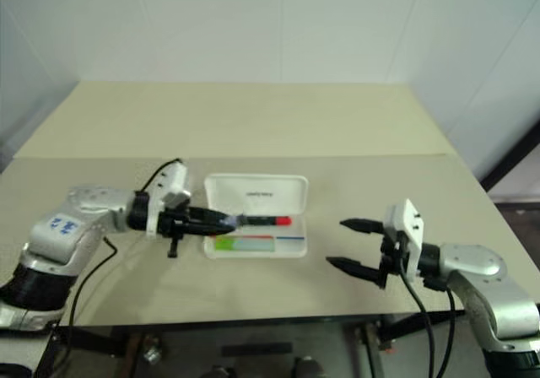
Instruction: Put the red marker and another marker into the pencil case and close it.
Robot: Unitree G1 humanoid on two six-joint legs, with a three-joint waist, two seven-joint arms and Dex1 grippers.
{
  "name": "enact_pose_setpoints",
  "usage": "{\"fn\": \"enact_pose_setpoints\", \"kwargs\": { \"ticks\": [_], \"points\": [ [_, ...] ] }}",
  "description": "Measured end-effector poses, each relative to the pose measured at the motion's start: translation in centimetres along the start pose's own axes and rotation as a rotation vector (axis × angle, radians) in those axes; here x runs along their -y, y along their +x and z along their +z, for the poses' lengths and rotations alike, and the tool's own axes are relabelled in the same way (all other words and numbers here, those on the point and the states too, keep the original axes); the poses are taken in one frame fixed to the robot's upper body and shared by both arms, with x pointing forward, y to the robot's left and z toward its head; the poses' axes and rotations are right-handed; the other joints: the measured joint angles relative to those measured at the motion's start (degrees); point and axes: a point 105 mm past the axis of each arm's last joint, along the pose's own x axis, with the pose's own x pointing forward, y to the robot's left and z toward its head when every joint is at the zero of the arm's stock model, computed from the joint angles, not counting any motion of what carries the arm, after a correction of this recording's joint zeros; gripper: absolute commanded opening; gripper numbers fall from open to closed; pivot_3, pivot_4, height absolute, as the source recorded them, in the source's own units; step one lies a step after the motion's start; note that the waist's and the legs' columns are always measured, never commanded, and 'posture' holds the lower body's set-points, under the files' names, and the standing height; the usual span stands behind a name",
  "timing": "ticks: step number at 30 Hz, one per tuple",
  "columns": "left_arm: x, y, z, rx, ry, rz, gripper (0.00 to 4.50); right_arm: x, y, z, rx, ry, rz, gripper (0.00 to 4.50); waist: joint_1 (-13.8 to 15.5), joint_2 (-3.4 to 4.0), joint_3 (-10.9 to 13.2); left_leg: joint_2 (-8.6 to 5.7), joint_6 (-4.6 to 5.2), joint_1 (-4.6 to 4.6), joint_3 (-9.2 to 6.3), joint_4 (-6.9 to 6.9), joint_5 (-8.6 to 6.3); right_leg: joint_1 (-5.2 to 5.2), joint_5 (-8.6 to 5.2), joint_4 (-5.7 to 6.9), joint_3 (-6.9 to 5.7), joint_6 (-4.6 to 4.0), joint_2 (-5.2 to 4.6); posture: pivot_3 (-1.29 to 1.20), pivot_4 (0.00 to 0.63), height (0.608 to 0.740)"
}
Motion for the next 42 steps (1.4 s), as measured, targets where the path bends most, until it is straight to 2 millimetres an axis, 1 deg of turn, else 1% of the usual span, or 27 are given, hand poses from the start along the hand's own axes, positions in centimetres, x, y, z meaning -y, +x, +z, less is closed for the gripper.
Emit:
{"fn": "enact_pose_setpoints", "kwargs": {
  "ticks": [4, 7, 11, 14, 18, 20, 25, 31, 33, 34, 42],
  "points": [
    [-0.4, 3.0, -0.4, -0.035, 0.014, -0.078, 0.37, 0.0, 0.0, 0.0, 0.0, -0.006, -0.02, 4.5, 0.44, 0.0, 0.0, -0.02, 0.01, -0.02, -0.02, 0.19, 0.01, -0.01, -0.01, 0.19, 0.0, 0.02, 0.02, 0.0, 0.15, 0.74],
    [-1.1, 4.8, -0.6, -0.046, 0.038, -0.078, 0.37, 0.1, 0.0, 0.0, -0.001, -0.006, -0.036, 4.5, 0.5, 0.0, 0.0, -0.02, 0.01, -0.03, -0.05, 0.25, 0.01, -0.01, -0.02, 0.29, 0.01, 0.04, 0.02, 0.0, 0.15, 0.74],
    [-1.6, 6.8, -0.5, -0.065, 0.071, -0.077, 0.37, 0.1, -0.1, -0.1, -0.003, -0.006, -0.053, 4.5, 0.54, 0.0, 0.0, -0.04, 0.01, -0.03, -0.07, 0.34, 0.02, -0.01, -0.03, 0.4, 0.02, 0.08, 0.03, 0.0, 0.15, 0.74],
    [-2.1, 7.9, -0.6, -0.085, 0.079, -0.063, 0.37, -0.1, -0.2, -0.2, -0.005, -0.007, -0.061, 4.5, 0.53, 0.0, 0.0, -0.04, 0.01, -0.03, -0.09, 0.44, 0.01, 0.0, -0.04, 0.48, 0.03, 0.09, 0.04, 0.0, 0.15, 0.74],
    [-2.2, 9.6, -0.1, -0.088, 0.095, -0.059, 0.37, -0.2, -0.2, -0.3, -0.007, -0.005, -0.069, 4.5, 0.48, 0.0, 0.0, -0.05, 0.06, -0.1, -0.08, 0.71, -0.03, 0.0, -0.05, 0.59, 0.06, 0.15, 0.04, 0.0, 0.15, 0.74],
    [-1.9, 10.1, -0.1, -0.096, 0.103, -0.066, 0.37, -0.1, -0.2, -0.4, -0.01, 0.0, -0.075, 4.5, 0.46, 0.0, 0.0, -0.06, 0.06, -0.09, -0.07, 0.77, -0.03, -0.01, -0.06, 0.69, 0.08, 0.17, 0.04, 0.0, 0.15, 0.74],
    [-1.9, 10.5, -0.3, -0.116, 0.109, -0.064, 0.37, -0.3, -0.4, -0.7, -0.013, 0.011, -0.076, 4.5, 0.44, 0.0, 0.0, -0.06, 0.05, -0.03, -0.1, 0.83, -0.01, 0.0, -0.06, 0.84, 0.08, 0.18, 0.07, 0.0, 0.15, 0.74],
    [-2.0, 10.3, -0.8, -0.152, 0.1, -0.053, 0.37, -0.2, -0.7, -0.7, -0.011, 0.008, -0.091, 4.5, 0.4, 0.0, 0.0, -0.06, 0.05, -0.03, -0.09, 0.84, 0.0, 0.0, -0.06, 0.85, 0.09, 0.18, 0.07, 0.0, 0.15, 0.74],
    [-2.2, 10.2, -0.9, -0.162, 0.097, -0.045, 1.11, -0.1, -0.7, -0.6, -0.01, 0.006, -0.093, 4.5, 0.43, 0.0, 0.0, -0.06, 0.05, -0.03, -0.09, 0.83, 0.0, 0.0, -0.07, 0.85, 0.09, 0.19, 0.07, 0.0, 0.15, 0.74],
    [-2.2, 10.2, -0.9, -0.163, 0.097, -0.043, 1.31, -0.1, -0.7, -0.6, -0.01, 0.006, -0.094, 4.5, 0.45, 0.0, 0.0, -0.06, 0.05, -0.04, -0.09, 0.83, 0.0, 0.0, -0.07, 0.85, 0.09, 0.19, 0.07, 0.0, 0.15, 0.74],
    [-2.1, 10.1, -0.9, -0.163, 0.1, -0.047, 4.0, -0.1, -0.7, -0.5, -0.008, 0.003, -0.093, 4.5, 0.44, 0.0, 0.0, -0.06, 0.05, -0.03, -0.09, 0.84, 0.0, 0.0, -0.07, 0.86, 0.09, 0.19, 0.06, 0.0, 0.15, 0.74]
  ]
}}
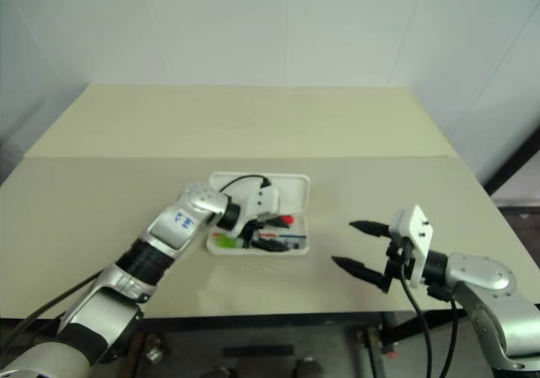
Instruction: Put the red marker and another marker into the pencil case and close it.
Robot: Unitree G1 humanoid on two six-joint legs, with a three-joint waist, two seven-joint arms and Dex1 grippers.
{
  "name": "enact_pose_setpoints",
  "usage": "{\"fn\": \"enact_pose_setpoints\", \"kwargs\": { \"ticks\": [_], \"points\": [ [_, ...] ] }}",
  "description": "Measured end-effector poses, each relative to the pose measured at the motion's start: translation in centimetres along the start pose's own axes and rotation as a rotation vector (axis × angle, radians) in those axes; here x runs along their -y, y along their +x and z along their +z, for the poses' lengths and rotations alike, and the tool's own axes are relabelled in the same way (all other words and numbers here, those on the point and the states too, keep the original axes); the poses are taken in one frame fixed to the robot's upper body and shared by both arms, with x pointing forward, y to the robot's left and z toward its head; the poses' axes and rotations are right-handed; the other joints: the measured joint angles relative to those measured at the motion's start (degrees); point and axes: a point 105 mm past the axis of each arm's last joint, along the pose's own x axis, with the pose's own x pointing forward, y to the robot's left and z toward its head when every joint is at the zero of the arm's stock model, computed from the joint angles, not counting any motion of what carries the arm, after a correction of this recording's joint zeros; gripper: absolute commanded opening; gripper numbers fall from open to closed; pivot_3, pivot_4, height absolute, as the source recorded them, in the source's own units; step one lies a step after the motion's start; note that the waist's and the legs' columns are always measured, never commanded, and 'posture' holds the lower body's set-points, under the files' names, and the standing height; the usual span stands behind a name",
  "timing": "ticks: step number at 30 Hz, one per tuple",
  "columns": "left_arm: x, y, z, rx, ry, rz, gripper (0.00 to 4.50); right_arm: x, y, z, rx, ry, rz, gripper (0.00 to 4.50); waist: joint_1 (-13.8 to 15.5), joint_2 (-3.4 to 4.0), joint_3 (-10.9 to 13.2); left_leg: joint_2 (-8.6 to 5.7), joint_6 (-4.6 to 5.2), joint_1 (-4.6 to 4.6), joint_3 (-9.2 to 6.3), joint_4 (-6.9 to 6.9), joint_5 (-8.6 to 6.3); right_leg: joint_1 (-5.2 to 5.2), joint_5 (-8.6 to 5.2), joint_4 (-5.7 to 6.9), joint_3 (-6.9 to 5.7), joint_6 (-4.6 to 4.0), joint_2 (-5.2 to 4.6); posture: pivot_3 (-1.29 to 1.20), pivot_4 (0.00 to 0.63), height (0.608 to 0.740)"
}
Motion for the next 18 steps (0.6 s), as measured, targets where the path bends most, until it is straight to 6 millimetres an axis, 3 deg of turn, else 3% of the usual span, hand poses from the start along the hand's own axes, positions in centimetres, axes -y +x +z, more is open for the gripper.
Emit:
{"fn": "enact_pose_setpoints", "kwargs": {
  "ticks": [2, 10, 15, 18],
  "points": [
    [0.0, 0.0, 0.0, 0.001, -0.001, -0.001, 4.49, 0.0, 0.0, 0.0, 0.0, 0.0, 0.0, 4.5, 0.0, 0.0, 0.0, 0.0, 0.0, 0.0, 0.0, 0.0, 0.0, 0.0, 0.0, 0.0, 0.0, 0.0, 0.0, 0.0, 0.15, 0.74],
    [-0.4, -1.4, 1.7, 0.111, 0.023, 0.024, 4.49, 0.0, 0.0, 0.0, 0.001, -0.001, -0.002, 4.5, -0.01, 0.0, 0.0, 0.01, 0.0, 0.01, 0.0, 0.01, 0.0, 0.0, 0.0, 0.03, 0.0, 0.0, 0.0, 0.0, 0.15, 0.74],
    [-1.3, -5.5, 4.3, 0.343, 0.144, 0.072, 4.49, 0.3, -0.3, 0.3, 0.002, -0.009, -0.012, 4.5, -0.06, 0.0, 0.0, 0.03, -0.01, 0.04, 0.01, 0.01, 0.01, 0.0, 0.0, 0.05, -0.01, 0.0, 0.0, 0.0, 0.15, 0.74],
    [-2.3, -8.5, 3.8, 0.411, 0.217, 0.138, 4.49, 0.2, -0.4, 0.4, -0.002, -0.017, -0.002, 4.5, -0.12, 0.01, -0.01, 0.02, -0.01, 0.11, 0.03, 0.01, 0.01, 0.04, 0.0, 0.07, 0.0, 0.0, -0.01, 0.0, 0.15, 0.74]
  ]
}}
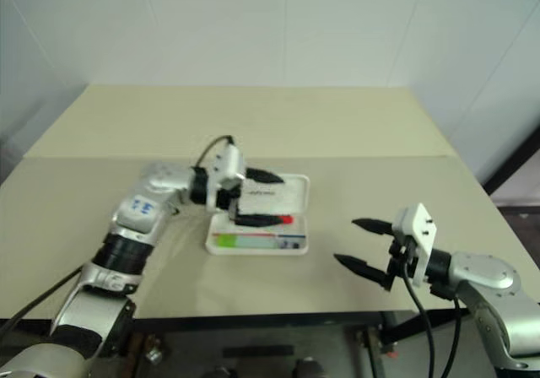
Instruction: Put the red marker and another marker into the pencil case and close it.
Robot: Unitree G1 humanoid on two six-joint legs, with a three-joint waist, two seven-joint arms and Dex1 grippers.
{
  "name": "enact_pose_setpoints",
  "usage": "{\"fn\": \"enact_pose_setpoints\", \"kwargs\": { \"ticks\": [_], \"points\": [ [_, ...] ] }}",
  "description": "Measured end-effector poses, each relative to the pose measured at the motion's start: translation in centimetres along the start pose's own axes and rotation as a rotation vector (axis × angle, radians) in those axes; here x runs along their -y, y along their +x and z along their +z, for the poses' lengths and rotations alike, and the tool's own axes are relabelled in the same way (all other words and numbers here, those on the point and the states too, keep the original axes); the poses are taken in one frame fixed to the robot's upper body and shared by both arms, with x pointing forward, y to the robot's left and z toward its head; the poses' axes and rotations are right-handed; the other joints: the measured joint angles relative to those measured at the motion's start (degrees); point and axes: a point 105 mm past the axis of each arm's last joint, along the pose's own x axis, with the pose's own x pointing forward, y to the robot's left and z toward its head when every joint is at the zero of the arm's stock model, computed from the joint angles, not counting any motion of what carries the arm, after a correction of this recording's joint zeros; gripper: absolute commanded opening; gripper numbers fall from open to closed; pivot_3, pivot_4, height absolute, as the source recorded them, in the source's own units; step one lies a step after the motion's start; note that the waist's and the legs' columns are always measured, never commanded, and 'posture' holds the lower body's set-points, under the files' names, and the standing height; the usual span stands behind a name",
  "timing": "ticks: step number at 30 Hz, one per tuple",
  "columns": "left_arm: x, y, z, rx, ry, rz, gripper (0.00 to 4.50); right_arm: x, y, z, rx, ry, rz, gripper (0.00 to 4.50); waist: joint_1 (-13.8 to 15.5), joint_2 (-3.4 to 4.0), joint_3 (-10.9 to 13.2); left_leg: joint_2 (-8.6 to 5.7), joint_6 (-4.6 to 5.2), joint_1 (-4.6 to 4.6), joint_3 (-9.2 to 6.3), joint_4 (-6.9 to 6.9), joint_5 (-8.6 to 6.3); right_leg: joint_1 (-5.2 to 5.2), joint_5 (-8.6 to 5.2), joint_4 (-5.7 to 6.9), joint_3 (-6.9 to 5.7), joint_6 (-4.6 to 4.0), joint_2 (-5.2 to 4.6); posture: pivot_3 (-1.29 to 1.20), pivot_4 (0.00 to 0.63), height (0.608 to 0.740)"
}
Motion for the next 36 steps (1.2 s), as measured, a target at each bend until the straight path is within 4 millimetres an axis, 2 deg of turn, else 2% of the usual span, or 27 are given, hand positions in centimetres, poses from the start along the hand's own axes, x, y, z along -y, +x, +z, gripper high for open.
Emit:
{"fn": "enact_pose_setpoints", "kwargs": {
  "ticks": [5, 11, 14, 15, 18, 23, 27, 28, 33, 36],
  "points": [
    [-1.5, -4.2, -1.5, 0.002, 0.033, 0.095, 4.49, 0.1, 0.0, 0.9, 0.02, -0.039, 0.033, 4.5, 0.07, 0.0, 0.0, -0.01, 0.0, -0.02, -0.01, 0.05, 0.0, 0.02, 0.0, 0.01, -0.02, 0.01, -0.01, 0.0, 0.15, 0.74],
    [-3.2, -7.2, -2.4, -0.019, 0.05, 0.172, 4.49, 1.3, -0.2, 1.4, 0.027, -0.06, 0.034, 4.5, 0.12, -0.01, 0.01, -0.01, 0.0, -0.06, -0.03, 0.04, 0.0, 0.0, 0.0, -0.01, -0.06, 0.0, -0.01, 0.0, 0.15, 0.74],
    [-4.5, -7.9, -2.5, -0.039, 0.057, 0.235, 4.49, 1.6, -0.2, 1.6, 0.028, -0.067, 0.033, 4.5, 0.2, -0.01, 0.0, -0.02, 0.01, -0.08, -0.05, 0.04, 0.0, -0.01, 0.0, 0.0, -0.08, 0.01, -0.01, 0.0, 0.15, 0.74],
    [-5.1, -8.2, -2.6, -0.046, 0.053, 0.277, 4.1, 1.5, -0.1, 1.6, 0.026, -0.069, 0.038, 4.5, 0.18, -0.01, 0.0, -0.01, 0.01, -0.09, -0.06, 0.04, -0.01, -0.02, 0.0, -0.01, -0.09, 0.01, -0.02, 0.0, 0.15, 0.74],
    [-6.3, -8.9, -3.5, -0.077, 0.004, 0.369, 3.28, 1.4, 0.0, 1.5, 0.023, -0.068, 0.043, 4.5, 0.17, -0.01, 0.01, -0.02, 0.02, -0.12, -0.05, 0.04, -0.01, -0.04, -0.01, -0.01, -0.08, 0.02, -0.02, 0.0, 0.15, 0.74],
    [-6.5, -9.4, -5.0, -0.121, -0.105, 0.405, 1.6, 1.3, -0.1, 1.3, 0.02, -0.06, 0.05, 4.5, 0.05, -0.01, 0.01, -0.01, 0.02, -0.12, -0.03, 0.03, -0.01, -0.07, -0.01, 0.04, -0.09, 0.02, 0.02, 0.0, 0.15, 0.74],
    [-6.8, -9.6, -5.4, -0.13, -0.167, 0.414, 0.21, 1.2, -0.2, 1.2, 0.023, -0.06, 0.053, 4.5, 0.07, -0.01, 0.01, -0.02, 0.02, -0.11, -0.03, 0.05, -0.01, -0.06, -0.01, 0.06, -0.08, 0.02, 0.02, 0.0, 0.15, 0.74],
    [-6.8, -9.6, -5.3, -0.128, -0.174, 0.417, 0.01, 1.1, -0.2, 1.2, 0.023, -0.057, 0.052, 4.5, 0.07, -0.01, 0.01, -0.02, 0.02, -0.11, -0.03, 0.05, -0.01, -0.07, -0.01, 0.06, -0.08, 0.02, 0.02, 0.0, 0.15, 0.74],
    [-7.7, -9.7, -4.8, -0.132, -0.182, 0.45, 0.01, 0.9, -0.4, 1.0, 0.027, -0.045, 0.056, 4.5, 0.08, -0.01, 0.01, -0.02, 0.01, -0.12, -0.03, 0.04, -0.01, -0.07, -0.01, 0.06, -0.08, 0.02, 0.02, 0.0, 0.15, 0.74],
    [-7.8, -9.9, -5.3, -0.17, -0.222, 0.471, 0.01, 1.0, -0.5, 1.2, 0.036, -0.048, 0.049, 4.5, 0.05, -0.01, 0.01, -0.01, 0.02, -0.1, -0.03, 0.04, -0.01, -0.07, -0.01, 0.08, -0.08, 0.02, 0.02, 0.0, 0.15, 0.74]
  ]
}}
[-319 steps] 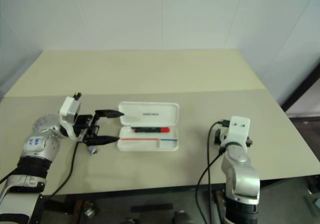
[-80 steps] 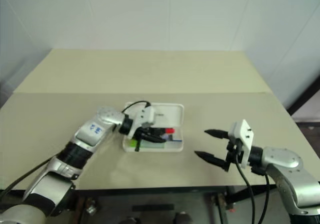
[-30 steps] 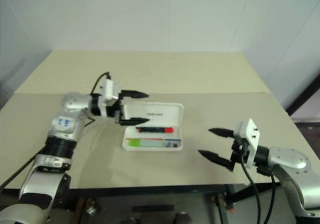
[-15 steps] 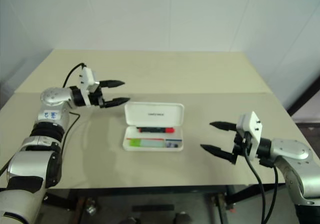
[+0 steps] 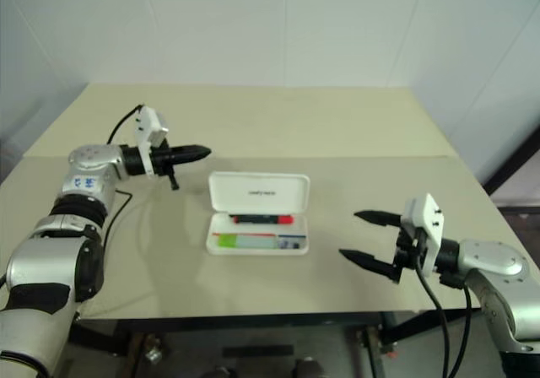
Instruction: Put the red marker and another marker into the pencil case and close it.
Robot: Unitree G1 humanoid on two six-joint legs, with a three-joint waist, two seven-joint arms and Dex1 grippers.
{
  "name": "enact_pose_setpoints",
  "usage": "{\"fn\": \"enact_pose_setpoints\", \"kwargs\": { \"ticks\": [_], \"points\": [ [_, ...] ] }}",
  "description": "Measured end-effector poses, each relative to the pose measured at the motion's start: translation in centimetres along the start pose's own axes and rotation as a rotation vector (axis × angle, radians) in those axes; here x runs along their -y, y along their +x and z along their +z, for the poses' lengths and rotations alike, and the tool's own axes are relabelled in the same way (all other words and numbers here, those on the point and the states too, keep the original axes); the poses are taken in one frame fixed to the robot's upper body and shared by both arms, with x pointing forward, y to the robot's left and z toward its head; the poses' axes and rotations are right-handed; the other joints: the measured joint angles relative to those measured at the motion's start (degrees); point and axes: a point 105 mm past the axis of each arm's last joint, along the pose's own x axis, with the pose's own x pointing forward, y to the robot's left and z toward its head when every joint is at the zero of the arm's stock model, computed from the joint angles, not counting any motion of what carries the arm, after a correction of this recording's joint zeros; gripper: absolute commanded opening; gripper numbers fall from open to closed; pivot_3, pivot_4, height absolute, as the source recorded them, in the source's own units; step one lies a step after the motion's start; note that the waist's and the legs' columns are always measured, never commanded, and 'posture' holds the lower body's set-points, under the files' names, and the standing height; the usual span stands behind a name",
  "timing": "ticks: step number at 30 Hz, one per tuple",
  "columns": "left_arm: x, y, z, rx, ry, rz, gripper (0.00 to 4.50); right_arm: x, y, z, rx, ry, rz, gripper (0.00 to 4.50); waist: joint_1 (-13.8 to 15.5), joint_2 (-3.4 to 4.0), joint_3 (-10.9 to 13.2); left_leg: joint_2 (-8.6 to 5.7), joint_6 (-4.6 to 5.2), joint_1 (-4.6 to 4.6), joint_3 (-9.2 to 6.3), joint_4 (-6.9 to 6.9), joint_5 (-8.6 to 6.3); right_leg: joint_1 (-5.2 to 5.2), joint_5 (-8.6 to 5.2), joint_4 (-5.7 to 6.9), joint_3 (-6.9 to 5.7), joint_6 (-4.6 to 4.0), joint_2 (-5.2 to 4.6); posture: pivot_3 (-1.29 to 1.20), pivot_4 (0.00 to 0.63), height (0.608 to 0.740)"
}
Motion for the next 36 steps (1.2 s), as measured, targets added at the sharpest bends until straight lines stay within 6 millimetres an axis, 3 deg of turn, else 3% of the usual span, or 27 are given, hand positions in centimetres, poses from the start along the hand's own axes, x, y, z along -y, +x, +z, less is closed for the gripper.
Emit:
{"fn": "enact_pose_setpoints", "kwargs": {
  "ticks": [7, 14, 20, 30, 36],
  "points": [
    [-0.3, -0.1, -1.2, -0.028, -0.089, 0.042, 0.01, 0.5, -0.6, 0.5, 0.068, 0.036, 0.071, 4.5, 0.01, -0.01, 0.0, -0.01, 0.0, 0.0, 0.02, 0.02, 0.0, 0.01, 0.0, 0.01, 0.0, 0.0, -0.01, 0.0, 0.15, 0.74],
    [1.3, 1.0, -2.8, -0.063, -0.247, -0.047, 0.01, 2.5, -1.3, 2.0, 0.113, -0.019, 0.131, 4.5, -0.02, -0.01, 0.01, -0.01, 0.0, 0.0, -0.01, 0.02, 0.0, -0.02, 0.0, 0.05, -0.03, 0.0, 0.01, 0.0, 0.15, 0.74],
    [2.1, 1.3, -2.9, -0.094, -0.302, -0.109, 0.01, 2.8, -1.4, 1.6, 0.099, -0.014, 0.136, 4.5, 0.0, -0.01, 0.01, -0.01, -0.02, -0.03, 0.0, -0.01, 0.0, -0.07, -0.02, 0.07, -0.02, 0.01, 0.0, 0.0, 0.15, 0.74],
    [4.8, 0.6, -3.1, -0.233, -0.27, -0.391, 0.01, 2.0, -1.4, 0.9, 0.082, -0.006, 0.146, 4.5, -0.05, -0.01, 0.01, -0.02, -0.04, -0.01, 0.0, 0.03, 0.01, -0.06, -0.02, 0.11, -0.02, 0.0, 0.01, 0.0, 0.15, 0.74],
    [5.1, 0.7, -2.3, -0.315, -0.15, -0.462, 0.01, 2.0, -1.4, 1.0, 0.083, -0.008, 0.145, 4.5, -0.05, -0.01, 0.0, -0.02, -0.04, -0.02, 0.01, 0.01, 0.01, -0.06, -0.02, 0.09, 0.0, 0.0, -0.01, 0.0, 0.15, 0.74]
  ]
}}
